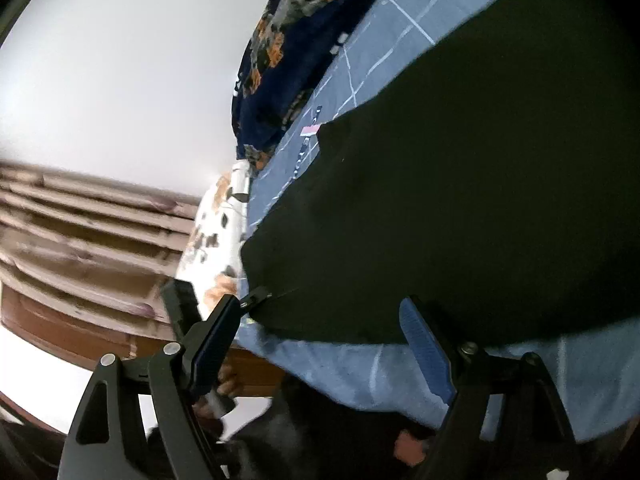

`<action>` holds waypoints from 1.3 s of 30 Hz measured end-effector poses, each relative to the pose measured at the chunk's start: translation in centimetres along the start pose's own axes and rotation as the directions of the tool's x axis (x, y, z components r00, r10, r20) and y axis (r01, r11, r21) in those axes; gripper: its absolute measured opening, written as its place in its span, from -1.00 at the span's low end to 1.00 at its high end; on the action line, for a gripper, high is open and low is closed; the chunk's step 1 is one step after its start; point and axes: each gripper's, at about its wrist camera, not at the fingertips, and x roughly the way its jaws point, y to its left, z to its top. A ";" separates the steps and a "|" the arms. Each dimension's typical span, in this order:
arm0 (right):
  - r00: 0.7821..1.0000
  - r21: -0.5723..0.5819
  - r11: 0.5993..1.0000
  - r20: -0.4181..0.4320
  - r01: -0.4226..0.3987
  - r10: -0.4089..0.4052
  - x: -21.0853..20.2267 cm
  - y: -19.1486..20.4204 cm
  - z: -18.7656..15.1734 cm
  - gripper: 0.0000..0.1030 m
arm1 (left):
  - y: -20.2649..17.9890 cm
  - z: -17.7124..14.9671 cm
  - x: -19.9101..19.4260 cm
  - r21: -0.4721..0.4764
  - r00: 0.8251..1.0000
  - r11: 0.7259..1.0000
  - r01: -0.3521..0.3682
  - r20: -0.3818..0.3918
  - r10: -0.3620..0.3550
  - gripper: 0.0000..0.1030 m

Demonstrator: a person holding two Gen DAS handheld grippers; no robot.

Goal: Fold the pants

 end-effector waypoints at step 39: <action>0.998 0.317 0.946 -0.004 0.067 -0.069 4.2 -2.4 -1.9 -0.84 | -0.2 -0.5 0.1 -0.017 0.999 0.999 0.034 -0.007 -0.034 0.13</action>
